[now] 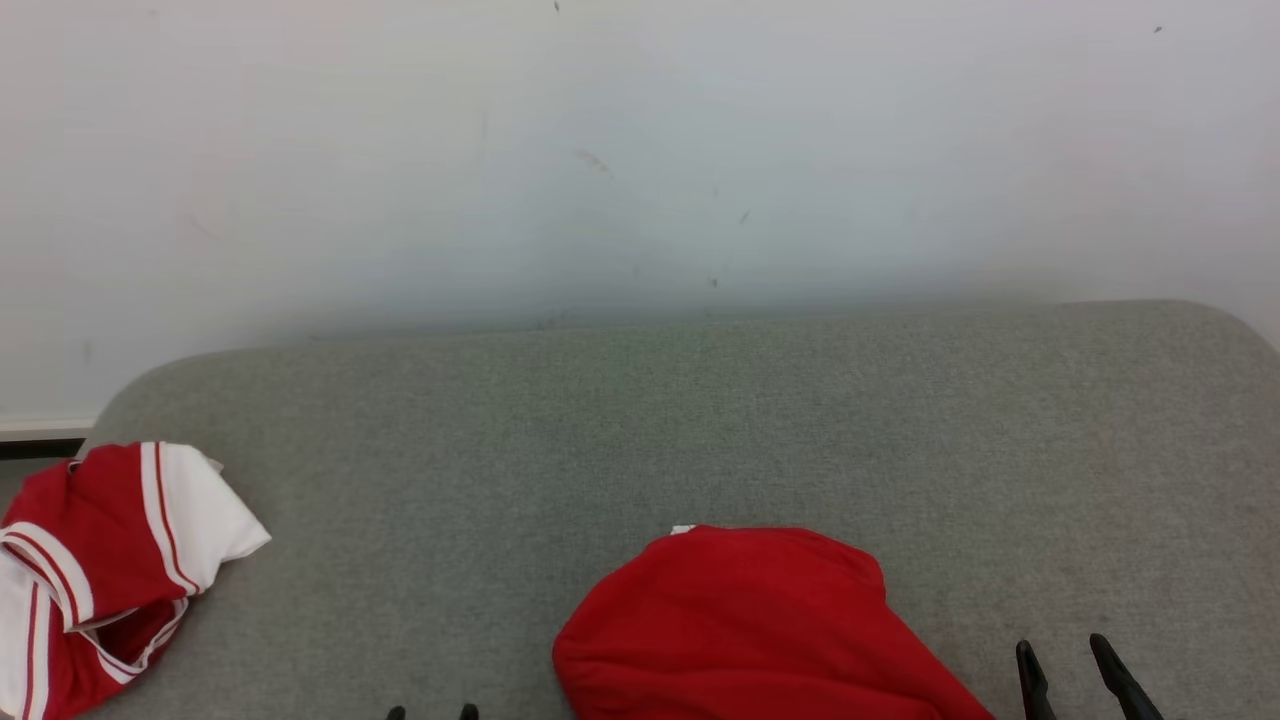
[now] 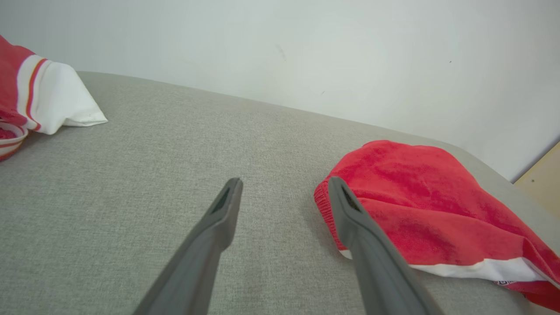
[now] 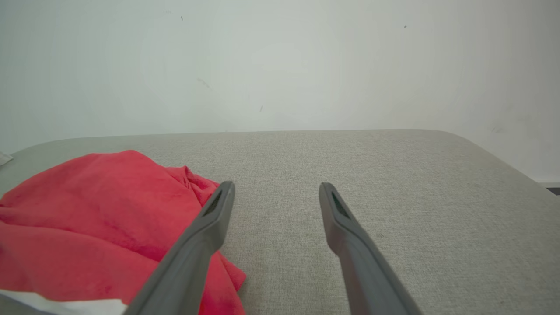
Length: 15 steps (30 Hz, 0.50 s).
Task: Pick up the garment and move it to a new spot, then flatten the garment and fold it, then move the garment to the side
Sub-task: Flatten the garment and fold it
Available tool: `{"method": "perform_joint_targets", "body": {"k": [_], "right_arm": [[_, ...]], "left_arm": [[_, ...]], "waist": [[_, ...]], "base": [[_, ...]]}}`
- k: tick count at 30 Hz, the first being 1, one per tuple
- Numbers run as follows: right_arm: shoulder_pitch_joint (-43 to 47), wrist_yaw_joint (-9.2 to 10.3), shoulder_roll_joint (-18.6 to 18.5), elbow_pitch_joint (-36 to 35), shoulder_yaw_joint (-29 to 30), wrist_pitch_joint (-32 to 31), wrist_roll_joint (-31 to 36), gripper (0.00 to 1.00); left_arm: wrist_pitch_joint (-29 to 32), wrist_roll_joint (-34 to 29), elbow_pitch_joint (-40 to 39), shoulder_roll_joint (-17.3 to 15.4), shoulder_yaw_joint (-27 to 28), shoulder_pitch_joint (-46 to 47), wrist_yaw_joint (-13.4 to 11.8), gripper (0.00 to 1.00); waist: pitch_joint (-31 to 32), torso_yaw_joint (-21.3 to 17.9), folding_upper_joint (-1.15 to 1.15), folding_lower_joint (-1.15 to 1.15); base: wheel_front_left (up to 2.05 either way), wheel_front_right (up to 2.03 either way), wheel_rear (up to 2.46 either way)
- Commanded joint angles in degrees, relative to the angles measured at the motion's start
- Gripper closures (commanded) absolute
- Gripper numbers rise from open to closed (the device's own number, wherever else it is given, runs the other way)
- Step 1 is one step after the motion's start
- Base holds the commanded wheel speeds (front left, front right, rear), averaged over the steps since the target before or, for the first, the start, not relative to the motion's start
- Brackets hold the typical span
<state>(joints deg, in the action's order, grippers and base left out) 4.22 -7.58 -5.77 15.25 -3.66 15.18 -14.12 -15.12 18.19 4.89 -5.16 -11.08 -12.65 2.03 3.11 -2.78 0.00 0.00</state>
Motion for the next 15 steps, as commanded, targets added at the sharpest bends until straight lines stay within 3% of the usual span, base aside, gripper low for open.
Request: {"method": "perform_joint_targets", "body": {"k": [1, 6, 15], "right_arm": [[0.5, 0.17, -0.2, 0.2, 0.0, -0.1, -0.3, 0.0], [0.5, 0.17, -0.1, 0.4, -0.5, -0.1, -0.4, 0.0], [0.0, 0.17, 0.0, 0.7, -1.1, -0.1, -0.8, 0.0]], "left_arm": [[0.0, -1.1, 0.0, 0.4, 1.1, -0.6, 0.7, 0.0], [0.0, -3.7, -0.2, 1.8, 4.1, -0.4, 2.9, 0.0], [0.0, -5.2, 0.5, 2.2, 6.0, 0.4, 4.5, 0.0]], "waist": [[0.0, 0.1, 0.0, 0.0], [0.2, 0.0, 0.0, 0.0], [0.2, -0.8, 0.0, 0.0]], "base": [[0.0, 0.0, 0.0], [0.0, 0.0, 0.0], [0.0, 0.0, 0.0]]}}
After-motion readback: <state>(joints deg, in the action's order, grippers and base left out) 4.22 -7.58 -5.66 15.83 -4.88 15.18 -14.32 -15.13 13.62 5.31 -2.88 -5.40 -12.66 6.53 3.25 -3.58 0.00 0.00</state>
